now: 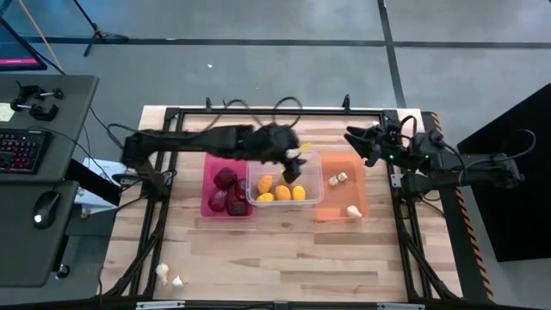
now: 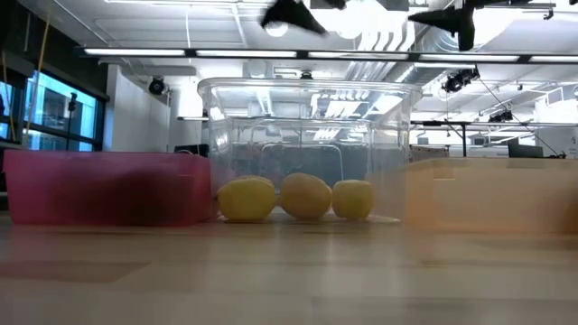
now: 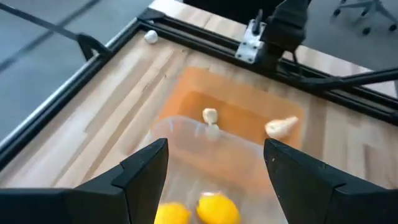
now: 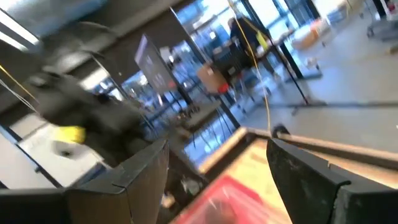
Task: Sort produce into baskets
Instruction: Put the white garlic into the orange bin
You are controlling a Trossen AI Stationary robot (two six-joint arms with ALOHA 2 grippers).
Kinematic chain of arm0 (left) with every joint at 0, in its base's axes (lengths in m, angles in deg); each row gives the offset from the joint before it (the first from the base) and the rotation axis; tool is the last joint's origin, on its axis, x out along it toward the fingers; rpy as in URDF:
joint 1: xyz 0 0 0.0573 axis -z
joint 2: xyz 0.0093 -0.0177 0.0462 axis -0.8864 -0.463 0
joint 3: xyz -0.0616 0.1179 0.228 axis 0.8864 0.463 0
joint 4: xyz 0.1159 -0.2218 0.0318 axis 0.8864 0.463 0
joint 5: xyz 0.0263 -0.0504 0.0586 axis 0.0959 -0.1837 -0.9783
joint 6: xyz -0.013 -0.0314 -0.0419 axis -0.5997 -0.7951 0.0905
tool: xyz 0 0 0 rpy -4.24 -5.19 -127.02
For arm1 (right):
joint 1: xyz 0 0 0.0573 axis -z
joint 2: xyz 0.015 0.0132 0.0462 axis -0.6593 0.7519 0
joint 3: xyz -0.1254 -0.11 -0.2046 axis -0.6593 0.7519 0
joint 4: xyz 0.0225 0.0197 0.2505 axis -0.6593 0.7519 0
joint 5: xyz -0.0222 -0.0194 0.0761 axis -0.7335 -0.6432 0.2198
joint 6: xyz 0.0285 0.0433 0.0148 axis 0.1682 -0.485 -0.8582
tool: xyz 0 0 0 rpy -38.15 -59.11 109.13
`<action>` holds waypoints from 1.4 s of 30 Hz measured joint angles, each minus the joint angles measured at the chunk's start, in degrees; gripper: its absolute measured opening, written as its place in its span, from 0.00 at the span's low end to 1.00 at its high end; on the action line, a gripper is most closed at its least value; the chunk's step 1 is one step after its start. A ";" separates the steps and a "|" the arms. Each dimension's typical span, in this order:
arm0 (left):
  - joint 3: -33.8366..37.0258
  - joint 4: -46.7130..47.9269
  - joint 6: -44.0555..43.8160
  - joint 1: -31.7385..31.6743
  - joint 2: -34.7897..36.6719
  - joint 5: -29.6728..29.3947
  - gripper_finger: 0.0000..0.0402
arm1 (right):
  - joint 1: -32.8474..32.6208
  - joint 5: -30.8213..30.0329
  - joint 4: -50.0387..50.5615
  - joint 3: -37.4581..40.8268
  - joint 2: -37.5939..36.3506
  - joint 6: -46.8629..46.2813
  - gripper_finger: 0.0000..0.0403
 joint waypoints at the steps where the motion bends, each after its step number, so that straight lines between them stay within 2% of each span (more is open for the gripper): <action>1: 0.68 1.39 -0.68 1.68 2.05 -2.18 0.63 | -0.26 -0.01 1.06 0.00 0.21 -0.57 0.65; 7: 8.28 3.51 -7.40 15.75 11.55 -13.85 0.63 | -2.95 0.10 7.45 0.02 2.82 -5.51 0.65; 9: 11.32 5.91 -12.26 20.82 13.82 -15.48 0.63 | -4.03 0.08 7.42 0.02 4.02 -5.87 0.65; 12: 15.60 10.20 -22.05 27.83 16.19 -13.98 0.63 | -5.18 -0.10 7.32 0.02 6.14 -6.62 0.65; 18: 23.16 12.81 -44.80 39.22 17.35 -4.13 0.63 | -6.24 -0.12 7.27 0.02 9.84 -9.09 0.65; 22: 27.25 12.71 -52.07 43.85 17.05 6.98 0.63 | -6.65 -0.14 7.25 0.02 11.78 -9.46 0.65; 30: 36.19 12.37 -72.08 50.81 17.07 23.11 0.63 | -6.75 -0.21 7.25 0.02 13.82 -10.33 0.65; 36: 42.71 8.35 -81.01 55.40 16.65 30.47 0.63 | -6.75 -0.30 7.63 0.02 14.23 -10.33 0.65; 42: 43.68 3.05 -81.44 56.01 12.44 34.37 0.63 | -6.75 -0.30 8.58 0.02 14.23 -10.33 0.65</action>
